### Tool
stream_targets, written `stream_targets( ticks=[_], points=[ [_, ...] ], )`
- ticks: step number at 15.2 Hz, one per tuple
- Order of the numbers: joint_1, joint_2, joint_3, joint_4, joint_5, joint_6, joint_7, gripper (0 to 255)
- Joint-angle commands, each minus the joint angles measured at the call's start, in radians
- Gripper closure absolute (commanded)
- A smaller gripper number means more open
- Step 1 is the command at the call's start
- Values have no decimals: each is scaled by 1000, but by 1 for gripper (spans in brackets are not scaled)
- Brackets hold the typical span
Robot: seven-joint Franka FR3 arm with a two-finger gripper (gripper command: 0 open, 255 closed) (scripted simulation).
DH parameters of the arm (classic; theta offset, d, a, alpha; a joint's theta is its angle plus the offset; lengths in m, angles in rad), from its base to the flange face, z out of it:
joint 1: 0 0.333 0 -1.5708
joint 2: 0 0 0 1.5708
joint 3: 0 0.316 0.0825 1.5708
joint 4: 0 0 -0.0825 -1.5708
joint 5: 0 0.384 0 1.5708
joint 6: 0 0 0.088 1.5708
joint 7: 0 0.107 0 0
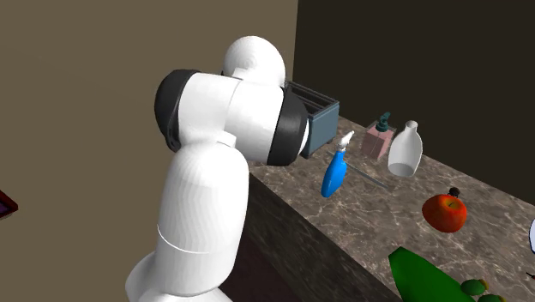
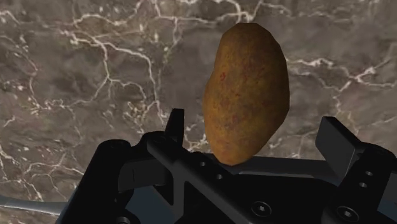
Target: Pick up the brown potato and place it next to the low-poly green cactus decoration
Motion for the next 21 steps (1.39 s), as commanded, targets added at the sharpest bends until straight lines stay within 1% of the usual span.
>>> stream_targets(
  ticks=[1,6,13,14,21],
  points=[
    [4,16,-5,-5,-11,18,8,0],
    [7,44,-16,-28,-31,66,20,0],
    [7,44,-16,-28,-31,66,20,0],
    [7,44,-16,-28,-31,66,20,255],
    [7,44,-16,-28,-31,66,20,255]
  ],
)
